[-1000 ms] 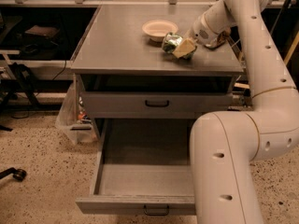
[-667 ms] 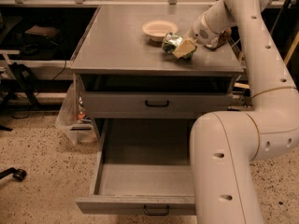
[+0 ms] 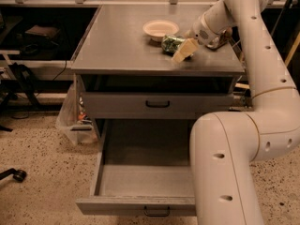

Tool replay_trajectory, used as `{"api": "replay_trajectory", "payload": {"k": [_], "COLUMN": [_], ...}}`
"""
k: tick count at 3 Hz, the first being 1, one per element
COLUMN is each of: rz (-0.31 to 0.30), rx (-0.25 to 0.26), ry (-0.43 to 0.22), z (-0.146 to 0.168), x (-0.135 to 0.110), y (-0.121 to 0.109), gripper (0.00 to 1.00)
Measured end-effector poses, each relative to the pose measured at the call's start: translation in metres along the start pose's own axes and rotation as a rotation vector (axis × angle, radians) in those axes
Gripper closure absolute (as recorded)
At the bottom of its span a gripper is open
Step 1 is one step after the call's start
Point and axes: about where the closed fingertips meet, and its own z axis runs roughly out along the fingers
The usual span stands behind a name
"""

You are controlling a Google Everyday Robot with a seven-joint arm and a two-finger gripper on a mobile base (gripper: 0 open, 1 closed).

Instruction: Pick green can from middle drawer and place on counter

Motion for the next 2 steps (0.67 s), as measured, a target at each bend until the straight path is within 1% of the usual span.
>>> {"api": "replay_trajectory", "payload": {"k": [1, 2], "rz": [0.0, -0.001], "rx": [0.0, 0.016], "ry": [0.0, 0.012], "z": [0.0, -0.0083], "x": [0.0, -0.0065], "y": [0.0, -0.0002], "gripper": [0.0, 0.0]}}
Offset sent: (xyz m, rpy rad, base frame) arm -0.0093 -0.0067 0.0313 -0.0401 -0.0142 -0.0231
